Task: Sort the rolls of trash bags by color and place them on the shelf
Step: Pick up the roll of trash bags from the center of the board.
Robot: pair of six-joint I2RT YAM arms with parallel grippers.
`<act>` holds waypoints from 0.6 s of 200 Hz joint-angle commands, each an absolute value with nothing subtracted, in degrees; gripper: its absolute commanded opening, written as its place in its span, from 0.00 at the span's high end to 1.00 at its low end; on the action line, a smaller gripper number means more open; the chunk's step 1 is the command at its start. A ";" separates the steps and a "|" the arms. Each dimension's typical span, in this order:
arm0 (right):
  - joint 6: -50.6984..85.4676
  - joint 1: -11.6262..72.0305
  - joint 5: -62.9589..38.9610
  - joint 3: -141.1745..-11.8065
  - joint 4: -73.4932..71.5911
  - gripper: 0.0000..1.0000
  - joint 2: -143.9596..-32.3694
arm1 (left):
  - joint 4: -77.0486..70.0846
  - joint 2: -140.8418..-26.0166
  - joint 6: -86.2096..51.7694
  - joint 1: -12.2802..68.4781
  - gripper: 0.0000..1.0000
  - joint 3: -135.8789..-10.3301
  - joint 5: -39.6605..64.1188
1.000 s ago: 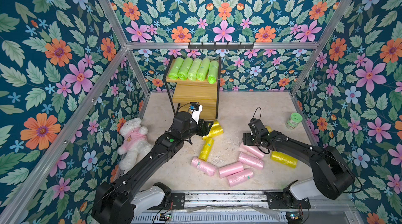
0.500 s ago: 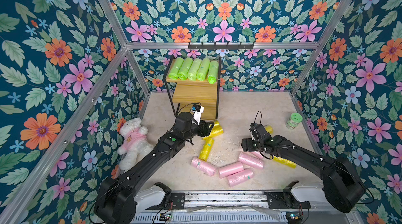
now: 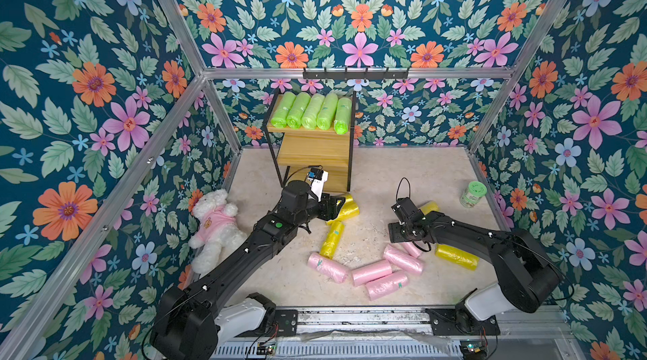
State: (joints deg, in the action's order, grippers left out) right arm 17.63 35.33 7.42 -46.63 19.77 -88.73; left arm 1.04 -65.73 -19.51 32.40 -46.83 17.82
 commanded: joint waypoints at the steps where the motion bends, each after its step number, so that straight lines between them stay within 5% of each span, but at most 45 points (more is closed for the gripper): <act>1: 15.54 34.63 7.11 -48.88 17.37 0.35 -90.70 | -0.18 -65.39 -19.10 32.43 0.29 -46.76 17.86; 55: 14.01 30.04 0.27 -53.93 10.54 0.58 -92.57 | -2.18 -66.24 -19.64 32.43 0.28 -44.72 16.24; 120: 31.66 26.11 -14.20 -48.57 -16.41 0.63 -82.10 | -21.58 -67.06 -33.41 33.09 0.26 -36.92 18.15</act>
State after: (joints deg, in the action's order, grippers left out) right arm 20.67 26.26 -7.07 -51.09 1.32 -85.86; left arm -8.73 -67.13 -25.56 32.53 -39.88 16.56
